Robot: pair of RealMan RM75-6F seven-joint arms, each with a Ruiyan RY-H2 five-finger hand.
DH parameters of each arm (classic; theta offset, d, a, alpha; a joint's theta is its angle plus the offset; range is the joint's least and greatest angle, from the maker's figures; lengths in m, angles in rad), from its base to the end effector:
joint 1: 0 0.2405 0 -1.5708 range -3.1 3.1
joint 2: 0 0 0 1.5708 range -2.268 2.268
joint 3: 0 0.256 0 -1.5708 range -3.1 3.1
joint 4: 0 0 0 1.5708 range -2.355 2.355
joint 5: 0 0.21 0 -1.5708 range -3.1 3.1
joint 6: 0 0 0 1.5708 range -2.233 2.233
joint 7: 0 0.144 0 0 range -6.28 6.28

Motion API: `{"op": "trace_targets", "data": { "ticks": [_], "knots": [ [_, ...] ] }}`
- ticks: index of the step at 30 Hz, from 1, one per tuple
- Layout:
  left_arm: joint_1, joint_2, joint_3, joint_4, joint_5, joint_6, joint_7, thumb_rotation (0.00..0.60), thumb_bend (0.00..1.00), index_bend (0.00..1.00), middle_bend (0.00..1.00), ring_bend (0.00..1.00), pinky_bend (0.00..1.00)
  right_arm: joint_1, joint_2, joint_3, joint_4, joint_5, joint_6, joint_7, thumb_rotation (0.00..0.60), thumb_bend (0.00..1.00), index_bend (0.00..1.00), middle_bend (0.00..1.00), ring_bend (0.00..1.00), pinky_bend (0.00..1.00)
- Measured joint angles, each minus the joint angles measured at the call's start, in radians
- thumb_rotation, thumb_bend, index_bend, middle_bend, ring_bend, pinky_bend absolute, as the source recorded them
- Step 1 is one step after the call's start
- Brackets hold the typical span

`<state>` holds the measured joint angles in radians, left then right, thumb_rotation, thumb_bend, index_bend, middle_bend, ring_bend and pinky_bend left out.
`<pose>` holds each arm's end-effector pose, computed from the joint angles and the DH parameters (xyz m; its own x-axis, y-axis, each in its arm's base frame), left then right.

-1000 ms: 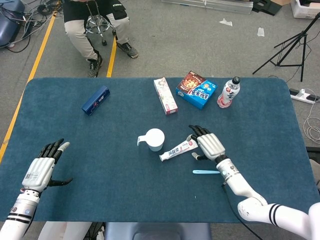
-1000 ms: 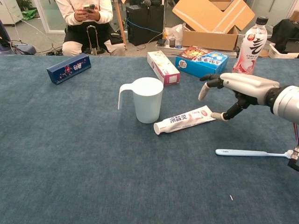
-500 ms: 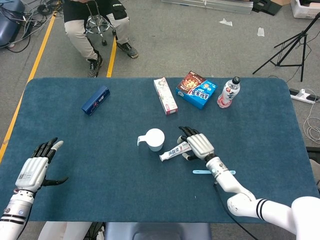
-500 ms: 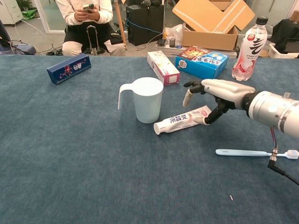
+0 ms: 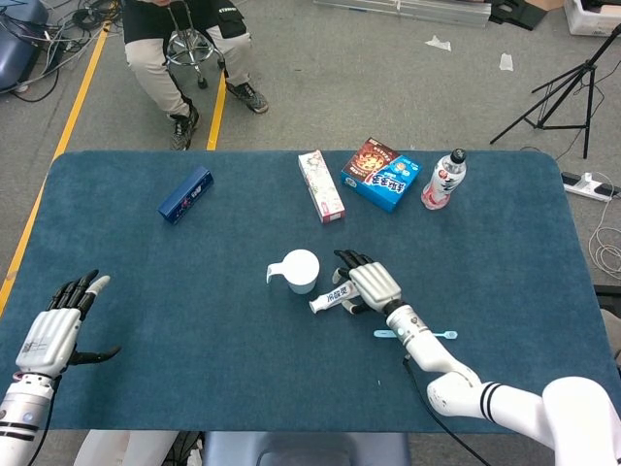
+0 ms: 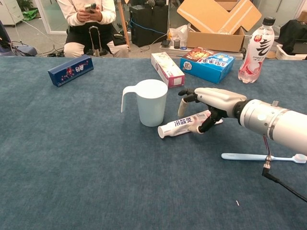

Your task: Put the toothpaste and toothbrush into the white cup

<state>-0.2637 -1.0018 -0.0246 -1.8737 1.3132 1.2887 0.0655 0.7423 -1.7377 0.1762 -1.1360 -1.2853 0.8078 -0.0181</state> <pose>-0.2663 0.2167 0.1492 0.3083 0.1889 0.9323 0.9503 -0.0174 -0.3108 -0.1716 -0.3547 -0.0714 0.3602 -0.3885 0.8481 -0.9040 -0.3698 0.2145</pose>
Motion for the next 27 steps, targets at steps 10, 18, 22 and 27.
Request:
{"op": "trace_targets", "data": {
  "ticks": [10, 18, 22, 27],
  "knots": [
    [0.007, -0.002, -0.005, 0.013, 0.0, -0.011, -0.007, 0.6, 0.0, 0.04, 0.0, 0.0, 0.0, 0.015, -0.025, -0.002, 0.044, 0.01, -0.017, 0.009, 0.6, 0.22, 0.48, 0.06, 0.0, 0.15],
    [0.011, -0.007, -0.008, 0.018, -0.003, -0.017, -0.002, 0.6, 0.0, 0.04, 0.0, 0.0, 0.0, 0.017, -0.029, -0.004, 0.064, 0.022, -0.02, 0.0, 0.6, 0.22, 0.58, 0.09, 0.0, 0.15],
    [0.013, -0.007, -0.01, 0.017, -0.004, -0.02, 0.002, 0.6, 0.0, 0.04, 0.0, 0.0, 0.0, 0.014, -0.022, -0.007, 0.068, 0.027, -0.021, -0.006, 0.6, 0.22, 0.6, 0.1, 0.0, 0.15],
    [0.016, -0.007, -0.011, 0.015, -0.003, -0.019, 0.006, 0.6, 0.0, 0.04, 0.0, 0.0, 0.0, 0.003, 0.004, -0.016, 0.064, 0.037, -0.027, -0.015, 0.6, 0.22, 0.61, 0.11, 0.0, 0.15]
  ]
}}
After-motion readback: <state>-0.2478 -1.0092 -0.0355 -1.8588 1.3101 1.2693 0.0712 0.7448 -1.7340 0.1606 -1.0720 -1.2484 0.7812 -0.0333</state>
